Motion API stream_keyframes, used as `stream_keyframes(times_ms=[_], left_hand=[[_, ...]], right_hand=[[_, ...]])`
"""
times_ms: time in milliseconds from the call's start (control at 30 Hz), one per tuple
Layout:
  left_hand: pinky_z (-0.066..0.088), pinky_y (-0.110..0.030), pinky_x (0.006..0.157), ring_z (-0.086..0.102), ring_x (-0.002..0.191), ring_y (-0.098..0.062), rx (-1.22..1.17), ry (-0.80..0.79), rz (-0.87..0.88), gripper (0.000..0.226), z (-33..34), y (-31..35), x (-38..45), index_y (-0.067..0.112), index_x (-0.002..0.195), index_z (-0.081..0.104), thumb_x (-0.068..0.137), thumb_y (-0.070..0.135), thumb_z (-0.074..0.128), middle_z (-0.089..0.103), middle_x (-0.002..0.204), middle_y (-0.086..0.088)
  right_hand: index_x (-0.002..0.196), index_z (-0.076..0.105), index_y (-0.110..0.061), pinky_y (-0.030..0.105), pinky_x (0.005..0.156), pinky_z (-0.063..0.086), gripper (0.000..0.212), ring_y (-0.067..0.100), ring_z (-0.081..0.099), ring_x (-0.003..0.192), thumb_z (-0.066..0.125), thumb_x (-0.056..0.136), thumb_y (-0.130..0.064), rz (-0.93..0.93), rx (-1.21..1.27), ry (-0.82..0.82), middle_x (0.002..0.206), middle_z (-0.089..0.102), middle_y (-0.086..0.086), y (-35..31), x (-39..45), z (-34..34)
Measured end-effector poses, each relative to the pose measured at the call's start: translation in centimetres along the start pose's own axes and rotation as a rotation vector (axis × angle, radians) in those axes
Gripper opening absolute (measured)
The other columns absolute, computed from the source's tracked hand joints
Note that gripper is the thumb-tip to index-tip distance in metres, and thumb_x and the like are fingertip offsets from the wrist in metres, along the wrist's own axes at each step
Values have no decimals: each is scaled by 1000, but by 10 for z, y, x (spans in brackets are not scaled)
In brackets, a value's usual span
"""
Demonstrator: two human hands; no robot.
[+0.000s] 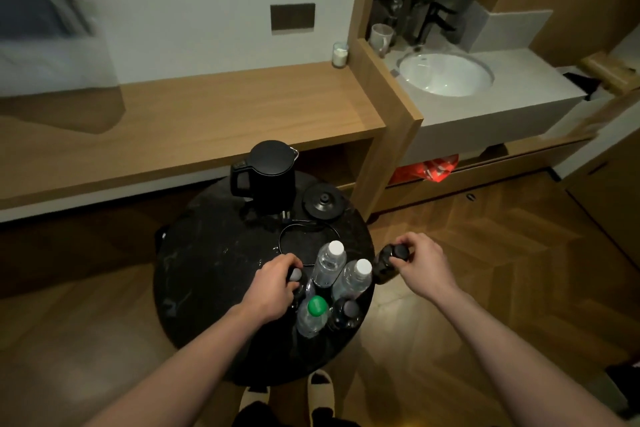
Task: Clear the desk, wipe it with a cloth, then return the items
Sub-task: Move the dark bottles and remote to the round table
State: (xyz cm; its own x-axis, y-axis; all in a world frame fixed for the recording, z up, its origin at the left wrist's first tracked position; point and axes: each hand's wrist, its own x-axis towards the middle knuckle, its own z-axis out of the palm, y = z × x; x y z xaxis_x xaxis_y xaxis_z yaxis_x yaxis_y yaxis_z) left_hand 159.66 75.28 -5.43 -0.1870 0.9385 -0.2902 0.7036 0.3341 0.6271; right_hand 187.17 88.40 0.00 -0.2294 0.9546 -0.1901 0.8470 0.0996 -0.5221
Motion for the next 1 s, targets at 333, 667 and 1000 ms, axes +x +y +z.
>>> stream_keyframes(times_ms=[333,667,1000], left_hand=[[43,-33,113,55,128,-9,-25,110,-123,43,9,6,-13,32,135,59,95,19,68,58,137,15],[47,-34,98,62,112,-12,-46,173,-244,29,15,13,-15,37,119,64,92,30,72,68,116,14],[48,-35,98,61,107,-15,-54,149,-273,29,23,22,-17,32,120,63,92,31,72,64,113,9]], right_hand=[[107,67,-28,35,92,51,27,18,59,103,82,86,-20,-133,-81,-186,111,61,-6,-6,61,27],[112,67,-28,31,89,48,28,21,61,110,80,88,-22,-207,-160,-298,115,61,-5,-10,77,40],[114,68,-29,35,98,48,26,23,58,117,78,90,-24,-217,-156,-336,121,63,-2,-13,77,45]])
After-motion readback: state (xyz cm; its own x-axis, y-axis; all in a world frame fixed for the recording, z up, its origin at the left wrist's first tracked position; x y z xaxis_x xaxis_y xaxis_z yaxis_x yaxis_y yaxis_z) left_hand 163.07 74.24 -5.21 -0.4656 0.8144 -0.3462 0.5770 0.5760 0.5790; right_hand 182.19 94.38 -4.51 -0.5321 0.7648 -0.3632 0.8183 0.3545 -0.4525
